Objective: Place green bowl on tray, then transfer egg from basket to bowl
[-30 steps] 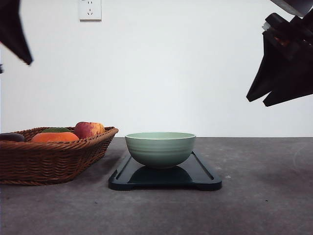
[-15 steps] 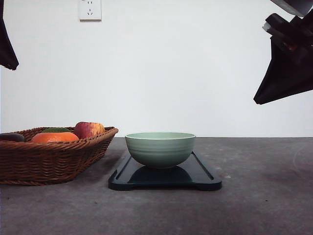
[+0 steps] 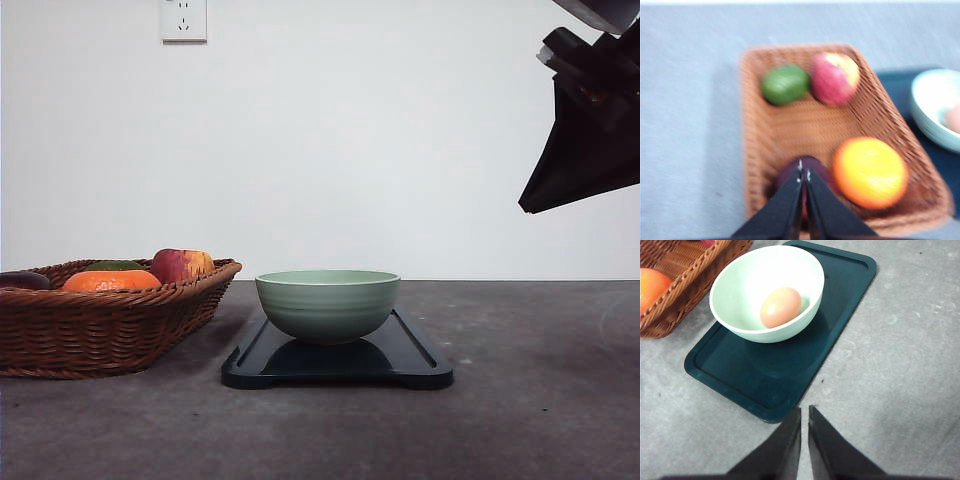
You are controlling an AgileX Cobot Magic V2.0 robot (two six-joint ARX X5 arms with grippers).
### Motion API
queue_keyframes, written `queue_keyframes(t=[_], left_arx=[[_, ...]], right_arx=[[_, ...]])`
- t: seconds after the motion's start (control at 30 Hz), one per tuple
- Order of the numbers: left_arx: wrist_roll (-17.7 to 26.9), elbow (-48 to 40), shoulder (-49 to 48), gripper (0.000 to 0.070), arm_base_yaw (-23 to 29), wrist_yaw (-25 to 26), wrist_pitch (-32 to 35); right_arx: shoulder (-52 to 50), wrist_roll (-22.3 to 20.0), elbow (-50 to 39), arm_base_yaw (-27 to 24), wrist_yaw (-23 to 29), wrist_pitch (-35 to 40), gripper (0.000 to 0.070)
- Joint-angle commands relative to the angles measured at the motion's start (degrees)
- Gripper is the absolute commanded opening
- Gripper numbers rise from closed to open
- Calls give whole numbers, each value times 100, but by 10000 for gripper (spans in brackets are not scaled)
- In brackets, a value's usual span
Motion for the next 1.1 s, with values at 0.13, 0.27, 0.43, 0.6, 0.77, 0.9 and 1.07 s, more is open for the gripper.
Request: queue_keyframes(t=[0.13,0.27,0.43,0.6,0.77,0.9,1.07], left_arx=[[-178,-1240,-1552,0,564,-17,530],[-246,-1686,-2269,0,881,-17,534],[-240,-2122,-2701,0,1099,-17,699],[-238,-2310,-2703,0,1131,-13,689],[-243,-2310,-2703,0,1131,-11,685],[-243,-2308,-2703,0,1131,-11,685],[-245,-2308,-2703,0,1131,-11,685]], right_arx=[[17,-7,26,28,-2,59,17],[17,-8,26,28,-4,59,17],[17,-7,26,28,-2,59,17],[20,-9,26,26,0,81,17],[20,-9,26,28,-2,101,17],[20,-9,26,26,0,103,17],[20,-9,26,28,-2,103,17]])
